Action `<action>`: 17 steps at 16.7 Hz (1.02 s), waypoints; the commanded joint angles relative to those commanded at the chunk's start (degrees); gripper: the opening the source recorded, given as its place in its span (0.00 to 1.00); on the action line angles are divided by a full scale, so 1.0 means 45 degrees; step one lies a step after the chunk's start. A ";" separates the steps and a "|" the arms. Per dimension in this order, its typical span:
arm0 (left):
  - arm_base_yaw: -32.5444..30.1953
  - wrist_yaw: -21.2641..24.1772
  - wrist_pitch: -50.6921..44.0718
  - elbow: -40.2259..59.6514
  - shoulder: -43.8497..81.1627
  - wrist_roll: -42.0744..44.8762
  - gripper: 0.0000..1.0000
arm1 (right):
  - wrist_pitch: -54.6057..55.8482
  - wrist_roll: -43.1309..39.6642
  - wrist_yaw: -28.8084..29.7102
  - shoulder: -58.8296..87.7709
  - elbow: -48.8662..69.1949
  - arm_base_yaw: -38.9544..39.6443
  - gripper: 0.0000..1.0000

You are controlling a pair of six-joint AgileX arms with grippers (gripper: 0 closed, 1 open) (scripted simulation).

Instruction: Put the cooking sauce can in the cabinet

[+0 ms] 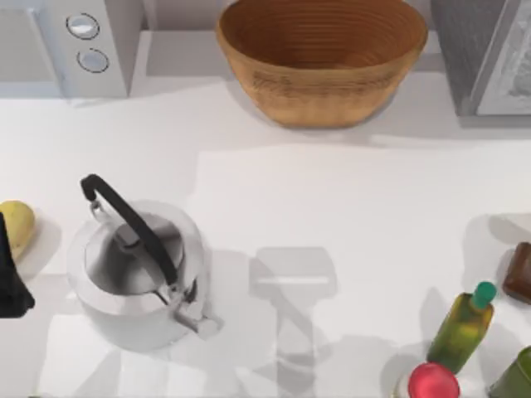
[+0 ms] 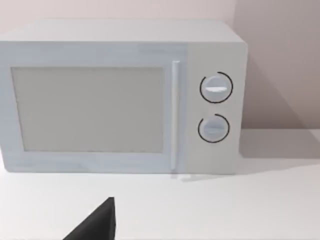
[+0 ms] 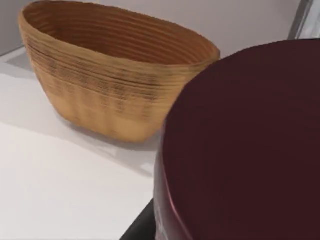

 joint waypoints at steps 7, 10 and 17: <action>0.0000 0.0000 0.0000 0.0000 0.0000 0.0000 1.00 | 0.0861 0.2475 0.3303 -0.4531 -0.3290 -0.0702 0.00; 0.0000 0.0000 0.0000 0.0000 0.0000 0.0000 1.00 | 0.0883 0.2542 0.3390 -0.4645 -0.3382 -0.0721 0.00; 0.0000 0.0000 0.0000 0.0000 0.0000 0.0000 1.00 | 0.0377 0.2470 0.3562 -0.3310 -0.2033 -0.0503 0.00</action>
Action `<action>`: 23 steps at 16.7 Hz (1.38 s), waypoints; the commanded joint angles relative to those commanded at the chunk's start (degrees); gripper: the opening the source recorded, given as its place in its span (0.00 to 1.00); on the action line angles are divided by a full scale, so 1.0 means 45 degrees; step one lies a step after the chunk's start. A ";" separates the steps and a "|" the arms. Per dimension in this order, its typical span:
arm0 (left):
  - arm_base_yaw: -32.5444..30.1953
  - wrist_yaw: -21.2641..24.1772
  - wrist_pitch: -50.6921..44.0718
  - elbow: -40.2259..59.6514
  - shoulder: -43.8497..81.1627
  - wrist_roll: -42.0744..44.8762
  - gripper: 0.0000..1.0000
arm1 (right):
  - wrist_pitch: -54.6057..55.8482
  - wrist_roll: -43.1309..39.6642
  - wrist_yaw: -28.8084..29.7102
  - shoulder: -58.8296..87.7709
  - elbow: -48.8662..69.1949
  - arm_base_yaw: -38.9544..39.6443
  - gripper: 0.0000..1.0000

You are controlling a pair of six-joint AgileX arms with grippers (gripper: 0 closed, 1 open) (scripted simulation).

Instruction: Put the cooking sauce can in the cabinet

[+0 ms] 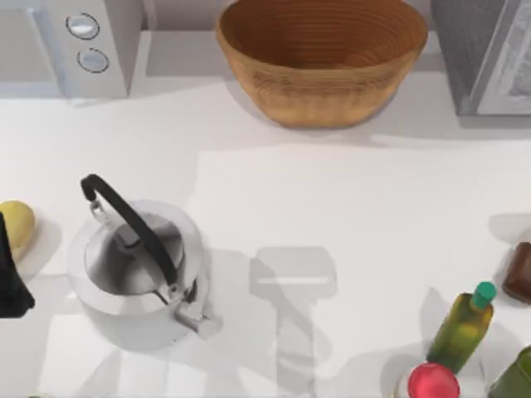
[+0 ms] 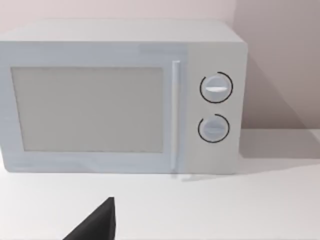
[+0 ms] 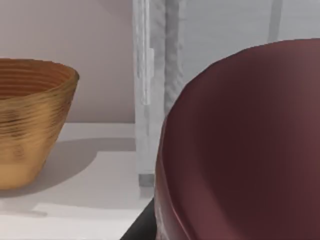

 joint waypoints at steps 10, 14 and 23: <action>0.0000 0.0000 0.0000 0.0000 0.0000 0.0000 1.00 | -0.3090 -0.0122 0.1299 0.8145 1.1349 0.1077 0.00; 0.0000 0.0000 0.0000 0.0000 0.0000 0.0000 1.00 | -0.4421 -0.0028 0.1813 1.1658 1.6707 0.1584 0.00; 0.0000 0.0000 0.0000 0.0000 0.0000 0.0000 1.00 | -0.6114 0.0290 0.2363 1.5882 2.2387 0.2231 0.00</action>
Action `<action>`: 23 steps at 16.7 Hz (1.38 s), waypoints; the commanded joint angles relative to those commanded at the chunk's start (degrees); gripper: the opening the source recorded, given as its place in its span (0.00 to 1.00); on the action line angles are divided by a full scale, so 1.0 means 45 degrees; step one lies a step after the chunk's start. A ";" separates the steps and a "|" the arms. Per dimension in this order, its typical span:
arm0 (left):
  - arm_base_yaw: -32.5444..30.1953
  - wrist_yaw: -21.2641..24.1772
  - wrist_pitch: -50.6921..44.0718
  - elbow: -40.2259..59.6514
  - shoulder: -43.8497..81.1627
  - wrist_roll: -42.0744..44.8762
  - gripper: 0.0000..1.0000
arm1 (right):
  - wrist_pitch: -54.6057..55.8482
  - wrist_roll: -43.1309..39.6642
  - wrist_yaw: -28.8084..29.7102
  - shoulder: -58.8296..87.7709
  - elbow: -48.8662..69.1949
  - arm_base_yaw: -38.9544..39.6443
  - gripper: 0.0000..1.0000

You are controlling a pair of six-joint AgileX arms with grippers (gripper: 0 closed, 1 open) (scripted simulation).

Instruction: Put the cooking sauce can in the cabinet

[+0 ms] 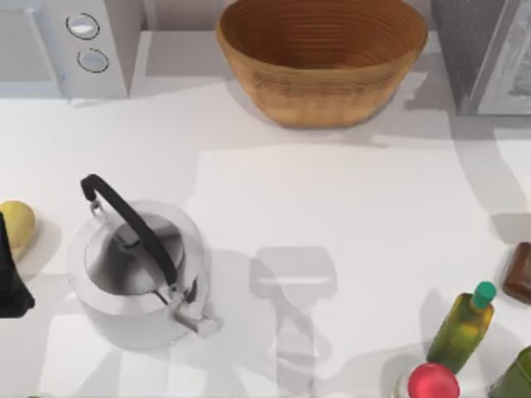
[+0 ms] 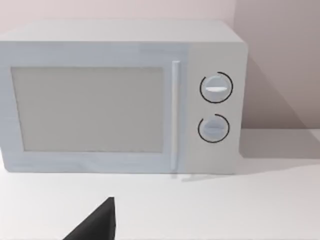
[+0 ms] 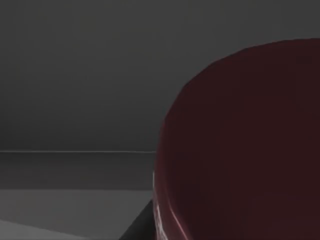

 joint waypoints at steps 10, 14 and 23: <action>0.0000 0.0000 0.0000 0.0000 0.0000 0.0000 1.00 | 0.0295 0.0030 -0.0316 0.2159 0.1941 -0.0503 0.00; 0.0000 0.0000 0.0000 0.0000 0.0000 0.0000 1.00 | 0.0702 0.0017 -0.0728 0.5240 0.4342 -0.0702 0.00; 0.0000 0.0000 0.0000 0.0000 0.0000 0.0000 1.00 | 0.1032 0.0007 -0.0997 0.6556 0.5531 -0.1136 0.08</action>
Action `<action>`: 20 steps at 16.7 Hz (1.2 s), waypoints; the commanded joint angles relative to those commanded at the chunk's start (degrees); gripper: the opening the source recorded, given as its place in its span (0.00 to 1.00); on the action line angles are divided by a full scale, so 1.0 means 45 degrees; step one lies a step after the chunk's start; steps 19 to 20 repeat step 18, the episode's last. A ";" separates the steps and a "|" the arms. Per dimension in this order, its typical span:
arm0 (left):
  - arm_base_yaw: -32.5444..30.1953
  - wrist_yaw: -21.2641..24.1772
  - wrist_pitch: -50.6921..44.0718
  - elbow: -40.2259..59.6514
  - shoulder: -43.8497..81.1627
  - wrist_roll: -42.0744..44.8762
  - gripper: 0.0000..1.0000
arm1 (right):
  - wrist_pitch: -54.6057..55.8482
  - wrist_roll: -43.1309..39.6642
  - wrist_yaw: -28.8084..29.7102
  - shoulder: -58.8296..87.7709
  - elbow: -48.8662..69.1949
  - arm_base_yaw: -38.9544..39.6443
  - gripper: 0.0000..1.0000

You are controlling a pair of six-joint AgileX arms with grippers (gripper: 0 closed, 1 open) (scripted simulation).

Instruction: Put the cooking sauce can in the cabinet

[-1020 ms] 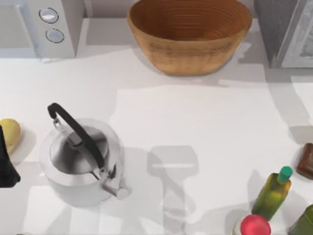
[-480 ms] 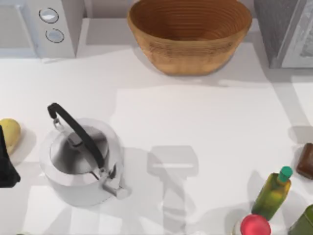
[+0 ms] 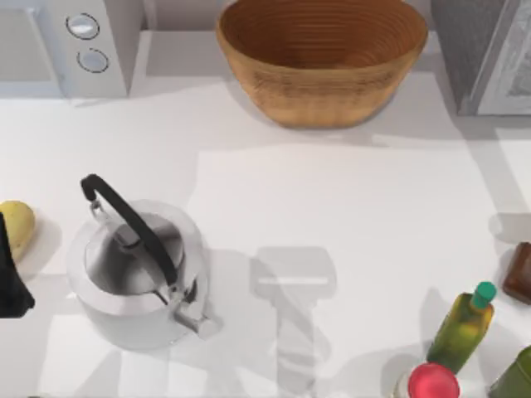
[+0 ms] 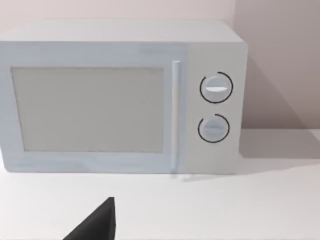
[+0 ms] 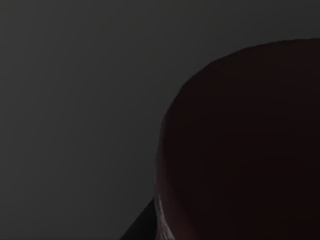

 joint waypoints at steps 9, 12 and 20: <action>0.0000 0.0000 0.0000 0.0000 0.0000 0.0000 1.00 | 0.0000 0.0000 0.0000 0.0000 0.0000 0.0000 0.75; 0.0000 0.0000 0.0000 0.0000 0.0000 0.0000 1.00 | 0.0000 0.0000 0.0000 0.0000 0.0000 0.0000 0.98; 0.0000 0.0000 0.0000 0.0000 0.0000 0.0000 1.00 | 0.0000 0.0000 0.0000 0.0000 0.0000 0.0000 1.00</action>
